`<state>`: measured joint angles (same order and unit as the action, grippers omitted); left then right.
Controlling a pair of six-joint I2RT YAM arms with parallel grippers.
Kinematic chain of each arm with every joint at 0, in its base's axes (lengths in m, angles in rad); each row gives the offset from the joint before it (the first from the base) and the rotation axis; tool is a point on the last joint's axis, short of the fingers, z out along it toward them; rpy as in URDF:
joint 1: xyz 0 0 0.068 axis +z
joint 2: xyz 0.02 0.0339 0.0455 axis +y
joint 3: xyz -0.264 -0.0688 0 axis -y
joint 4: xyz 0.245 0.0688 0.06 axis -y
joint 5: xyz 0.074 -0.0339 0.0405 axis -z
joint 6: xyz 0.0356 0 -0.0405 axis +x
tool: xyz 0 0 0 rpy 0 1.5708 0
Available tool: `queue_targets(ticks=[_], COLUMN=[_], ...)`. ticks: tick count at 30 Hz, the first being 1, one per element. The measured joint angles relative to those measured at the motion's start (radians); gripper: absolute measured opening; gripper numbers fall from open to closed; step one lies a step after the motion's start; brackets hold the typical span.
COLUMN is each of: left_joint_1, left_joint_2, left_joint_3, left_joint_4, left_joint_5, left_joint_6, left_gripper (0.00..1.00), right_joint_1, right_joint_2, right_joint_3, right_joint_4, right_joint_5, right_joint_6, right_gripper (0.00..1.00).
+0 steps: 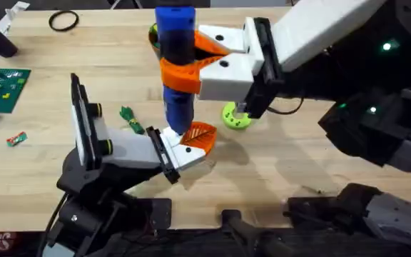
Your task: Pick up the gripper from the table and insert it into the empty holder that is missing its gripper. Then pick up a screw, insert it into the mounting hole, and use the screwdriver to tighten it. Finally, clean up the table by picking up the vegetable and placing it into the bucket.
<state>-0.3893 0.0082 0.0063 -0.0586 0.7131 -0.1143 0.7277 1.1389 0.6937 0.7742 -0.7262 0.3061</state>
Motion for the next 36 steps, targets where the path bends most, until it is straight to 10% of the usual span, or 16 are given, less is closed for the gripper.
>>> queue_targets(ticks=[20,36], left_joint_1=[-0.001,-0.001], left_joint_2=[-0.001,-0.001], left_joint_3=[0.000,0.000], left_joint_4=[0.000,0.000], left_joint_5=[0.000,0.001], left_joint_6=[0.001,0.001], left_gripper=[0.008,0.008], right_joint_1=[-0.049,-0.273], right_joint_2=[-0.009,-0.008], right_joint_3=[0.010,0.021], right_joint_4=[0.317,-0.018], right_joint_5=[0.055,0.106], right_joint_6=[0.153,0.231], right_gripper=[0.062,0.062])
